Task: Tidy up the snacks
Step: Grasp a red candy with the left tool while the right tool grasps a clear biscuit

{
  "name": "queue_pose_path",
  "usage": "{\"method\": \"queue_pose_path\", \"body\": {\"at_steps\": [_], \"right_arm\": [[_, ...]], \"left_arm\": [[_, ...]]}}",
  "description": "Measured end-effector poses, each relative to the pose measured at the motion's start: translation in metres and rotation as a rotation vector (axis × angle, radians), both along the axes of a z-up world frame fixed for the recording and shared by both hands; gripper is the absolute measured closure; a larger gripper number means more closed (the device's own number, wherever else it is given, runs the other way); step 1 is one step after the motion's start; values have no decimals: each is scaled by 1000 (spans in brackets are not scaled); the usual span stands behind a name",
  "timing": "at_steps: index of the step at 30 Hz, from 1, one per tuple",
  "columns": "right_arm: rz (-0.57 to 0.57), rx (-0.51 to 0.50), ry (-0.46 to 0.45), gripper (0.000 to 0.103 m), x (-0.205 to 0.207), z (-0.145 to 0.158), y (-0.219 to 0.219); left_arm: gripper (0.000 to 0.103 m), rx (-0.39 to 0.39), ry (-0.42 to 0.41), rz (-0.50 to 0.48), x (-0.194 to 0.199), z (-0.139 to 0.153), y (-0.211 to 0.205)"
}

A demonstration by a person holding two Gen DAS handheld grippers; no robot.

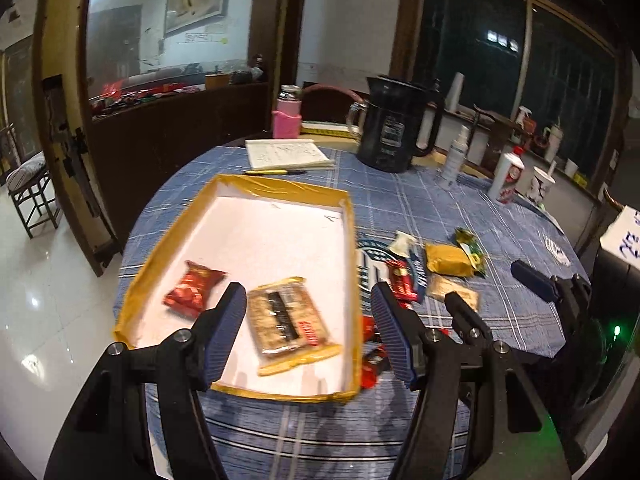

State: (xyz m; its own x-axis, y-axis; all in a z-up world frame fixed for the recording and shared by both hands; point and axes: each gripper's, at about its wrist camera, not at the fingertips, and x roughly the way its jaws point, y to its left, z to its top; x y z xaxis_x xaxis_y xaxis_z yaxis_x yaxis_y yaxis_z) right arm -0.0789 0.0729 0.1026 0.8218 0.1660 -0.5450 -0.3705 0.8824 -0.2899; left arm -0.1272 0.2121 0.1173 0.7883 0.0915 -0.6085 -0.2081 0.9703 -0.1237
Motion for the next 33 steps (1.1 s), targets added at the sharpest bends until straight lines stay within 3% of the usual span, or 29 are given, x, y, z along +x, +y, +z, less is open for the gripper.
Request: {"method": "queue_pose_path", "body": {"at_steps": [2,6,12,16,19,29,31,33], "right_arm": [[-16,9,30,26,10,-3,-15],[-71,74,180,26,54,-16,-67],[-111,316,437,26,127,-49,-154],[-69,398,485,26,141,-59,-161],[-6,371,477,26,146,-59,-145],[111,111,436,30,147,-78,-77],[112,85,430,50,144,-81,-72],[106,90,433,64,142,-80,-72]], "left_arm": [[39,-7,15,-23,5,-2,-8],[33,-36,39,-52,13,-8,-16],[31,-81,89,-118,30,-26,-36],[31,-94,140,-191,42,-42,-57],[31,-88,166,-236,47,-49,-68],[31,-65,215,-305,56,-64,-86],[31,-51,218,-329,58,-66,-92],[31,-47,224,-363,59,-69,-100]]}}
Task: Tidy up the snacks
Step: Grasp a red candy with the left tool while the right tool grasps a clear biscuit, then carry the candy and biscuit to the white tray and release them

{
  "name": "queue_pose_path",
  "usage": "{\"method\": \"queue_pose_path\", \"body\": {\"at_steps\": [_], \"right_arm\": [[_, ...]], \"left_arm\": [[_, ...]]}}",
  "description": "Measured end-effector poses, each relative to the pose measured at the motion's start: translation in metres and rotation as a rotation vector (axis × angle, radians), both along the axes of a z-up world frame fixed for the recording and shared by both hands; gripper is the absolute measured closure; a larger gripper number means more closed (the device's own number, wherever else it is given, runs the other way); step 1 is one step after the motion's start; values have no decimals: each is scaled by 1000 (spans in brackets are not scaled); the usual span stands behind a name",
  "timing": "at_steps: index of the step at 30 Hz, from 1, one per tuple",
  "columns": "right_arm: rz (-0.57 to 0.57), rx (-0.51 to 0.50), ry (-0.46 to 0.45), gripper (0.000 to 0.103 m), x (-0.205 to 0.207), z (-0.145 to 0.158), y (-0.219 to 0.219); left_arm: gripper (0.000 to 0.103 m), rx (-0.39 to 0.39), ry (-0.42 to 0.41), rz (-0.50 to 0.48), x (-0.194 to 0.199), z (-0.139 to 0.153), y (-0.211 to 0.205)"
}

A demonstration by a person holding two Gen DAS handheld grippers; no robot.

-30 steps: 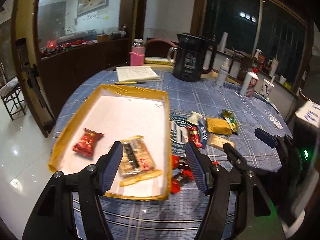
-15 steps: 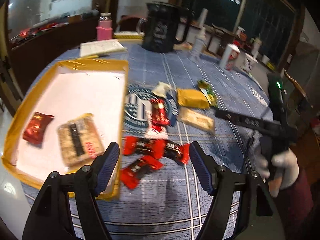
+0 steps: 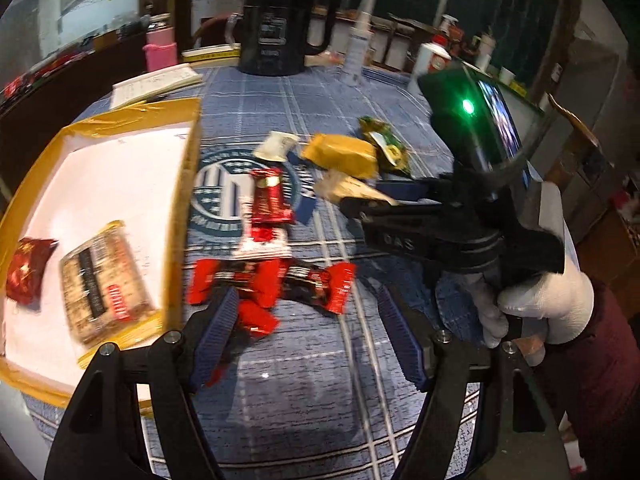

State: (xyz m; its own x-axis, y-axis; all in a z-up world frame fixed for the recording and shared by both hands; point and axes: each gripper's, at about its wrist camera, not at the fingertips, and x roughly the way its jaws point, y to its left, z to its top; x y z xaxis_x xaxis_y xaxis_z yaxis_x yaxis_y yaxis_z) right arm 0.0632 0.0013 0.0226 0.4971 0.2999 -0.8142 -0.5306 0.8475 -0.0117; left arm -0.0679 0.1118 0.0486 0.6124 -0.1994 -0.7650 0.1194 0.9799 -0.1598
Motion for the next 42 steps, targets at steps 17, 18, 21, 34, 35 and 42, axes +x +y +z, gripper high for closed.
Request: {"method": "queue_pose_path", "body": {"at_steps": [17,18,21,34,35,42], "right_arm": [[-111,123,54,69,-22,5,-57],[-116,129,52,69,-23,5,-60],[-129,164,54,69,-22,5,-70],[-141,247,66,69,-25,4,-85],[-143,249,66,69,-25,4,-85],[-152,250,54,69,-29,6,-84]], "left_arm": [[69,56,73,-107,36,-25,-37],[69,63,68,-111,34,-23,-39],[69,67,44,-128,29,-18,-40],[71,154,60,-32,52,-30,-45],[71,138,65,-22,53,-29,-41],[79,102,22,11,43,-17,-26]]}}
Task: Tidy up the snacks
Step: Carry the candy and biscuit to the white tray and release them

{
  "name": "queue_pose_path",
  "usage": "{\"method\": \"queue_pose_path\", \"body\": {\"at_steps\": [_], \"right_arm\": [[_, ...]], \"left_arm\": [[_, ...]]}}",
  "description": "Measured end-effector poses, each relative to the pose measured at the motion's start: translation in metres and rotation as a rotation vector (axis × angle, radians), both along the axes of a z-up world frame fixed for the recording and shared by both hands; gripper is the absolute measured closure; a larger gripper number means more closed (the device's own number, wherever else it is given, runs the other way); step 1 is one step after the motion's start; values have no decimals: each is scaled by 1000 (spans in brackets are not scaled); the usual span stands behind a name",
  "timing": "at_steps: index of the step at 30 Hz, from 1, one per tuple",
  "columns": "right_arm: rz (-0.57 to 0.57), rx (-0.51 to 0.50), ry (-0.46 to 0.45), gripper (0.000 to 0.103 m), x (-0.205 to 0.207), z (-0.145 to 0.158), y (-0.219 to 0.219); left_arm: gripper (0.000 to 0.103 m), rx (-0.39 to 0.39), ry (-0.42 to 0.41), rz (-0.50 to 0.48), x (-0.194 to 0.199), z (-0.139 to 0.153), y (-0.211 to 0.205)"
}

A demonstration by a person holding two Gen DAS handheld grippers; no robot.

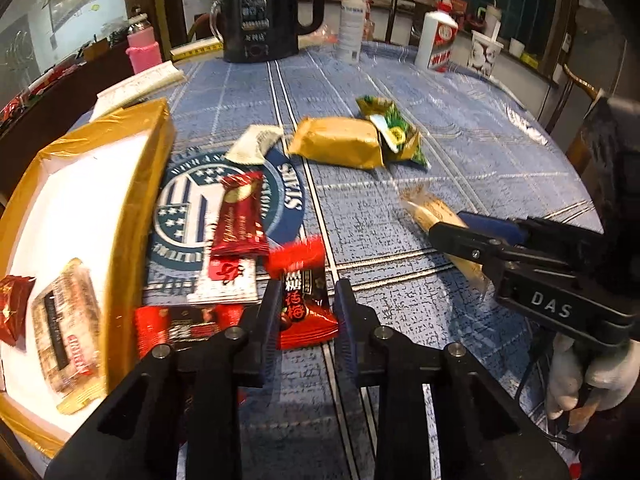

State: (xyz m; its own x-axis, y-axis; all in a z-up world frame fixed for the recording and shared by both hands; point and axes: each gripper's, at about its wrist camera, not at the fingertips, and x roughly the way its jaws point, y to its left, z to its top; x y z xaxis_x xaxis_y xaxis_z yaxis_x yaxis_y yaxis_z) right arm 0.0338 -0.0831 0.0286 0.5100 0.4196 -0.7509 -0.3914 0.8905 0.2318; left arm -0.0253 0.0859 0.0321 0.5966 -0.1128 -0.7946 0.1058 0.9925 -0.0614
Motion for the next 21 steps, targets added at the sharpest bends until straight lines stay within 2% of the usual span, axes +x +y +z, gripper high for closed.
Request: {"method": "queue_pose_path", "body": {"at_steps": [2,3,9,12,14,16,20,21], "right_arm": [[4,9,-18,69,-5,6,0],[7,13,-28,69,-7,10,1],[22,15,-56,69,-18,26,14],[41,3,-62,69,-23,29,26],[48,-4,-62,69,-24,30,31],[53,-9,-60,69,-25,29,36],[54,-17,-55,69,-27,30,38],[53,-20,-56,69,-28,30,37]], "left_arm": [[82,-22,-25,7,-7,8,7],[95,-35,-36,10,-10,13,12],[95,-104,-64,38,-21,22,39],[95,-64,-51,-32,-24,16,29],[89,-9,-22,-68,-22,5,15],[74,33,-11,-81,-14,-5,5],[72,97,-11,-104,-5,-18,-6],[79,86,-9,-104,-4,-17,-5]]}}
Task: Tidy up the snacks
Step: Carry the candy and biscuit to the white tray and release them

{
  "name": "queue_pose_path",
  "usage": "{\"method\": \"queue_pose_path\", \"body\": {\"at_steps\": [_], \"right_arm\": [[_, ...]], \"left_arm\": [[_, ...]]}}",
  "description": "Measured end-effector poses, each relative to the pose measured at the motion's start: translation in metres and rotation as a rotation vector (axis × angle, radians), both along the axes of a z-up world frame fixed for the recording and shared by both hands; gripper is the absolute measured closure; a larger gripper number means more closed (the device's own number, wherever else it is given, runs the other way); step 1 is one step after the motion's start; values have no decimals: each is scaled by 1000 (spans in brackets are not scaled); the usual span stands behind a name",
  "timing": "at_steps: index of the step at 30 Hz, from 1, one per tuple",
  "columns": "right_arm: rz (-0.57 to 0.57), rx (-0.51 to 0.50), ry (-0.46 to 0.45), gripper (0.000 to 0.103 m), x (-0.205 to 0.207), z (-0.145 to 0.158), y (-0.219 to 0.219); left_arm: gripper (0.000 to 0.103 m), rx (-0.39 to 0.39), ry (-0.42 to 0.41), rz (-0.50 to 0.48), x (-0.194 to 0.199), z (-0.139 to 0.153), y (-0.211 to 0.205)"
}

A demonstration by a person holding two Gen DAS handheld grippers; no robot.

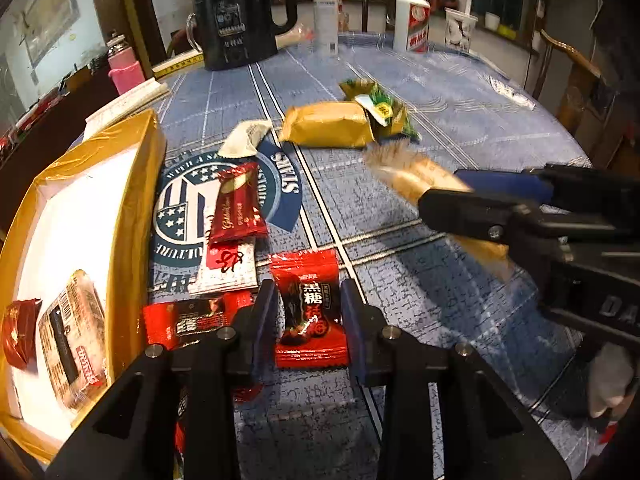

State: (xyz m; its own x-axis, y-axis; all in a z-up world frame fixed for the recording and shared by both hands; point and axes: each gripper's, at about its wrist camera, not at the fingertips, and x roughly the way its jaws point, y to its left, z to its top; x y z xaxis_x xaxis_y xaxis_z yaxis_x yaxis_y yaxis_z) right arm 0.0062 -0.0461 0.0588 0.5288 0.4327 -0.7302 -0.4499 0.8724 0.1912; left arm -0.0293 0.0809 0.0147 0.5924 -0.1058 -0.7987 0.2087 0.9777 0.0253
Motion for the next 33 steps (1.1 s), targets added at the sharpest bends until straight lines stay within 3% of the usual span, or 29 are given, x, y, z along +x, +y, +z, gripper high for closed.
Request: {"method": "queue_pose_path", "body": {"at_steps": [6,10,14,18,21,24,33], "right_arm": [[3,-6,-11,69,-3,8,0],[29,1,-18,69,-7,15,12],[73,-2,-29,69,-13,23,34],[129,3,-33,69,-13,34,67],[176,20,-26,69,-11,40,99],[213,33,-13,69,-5,41,134],[244,-46,33,69,19,14,215]], "left_arm": [[81,-121,-26,41,-11,12,21],[81,-226,-81,81,-28,35,51],[81,-271,-131,149,-39,56,89],[81,-303,-127,254,-31,62,143],[81,-299,-107,329,-18,59,180],[81,-348,-59,396,1,48,216],[81,-424,18,488,20,16,260]]}}
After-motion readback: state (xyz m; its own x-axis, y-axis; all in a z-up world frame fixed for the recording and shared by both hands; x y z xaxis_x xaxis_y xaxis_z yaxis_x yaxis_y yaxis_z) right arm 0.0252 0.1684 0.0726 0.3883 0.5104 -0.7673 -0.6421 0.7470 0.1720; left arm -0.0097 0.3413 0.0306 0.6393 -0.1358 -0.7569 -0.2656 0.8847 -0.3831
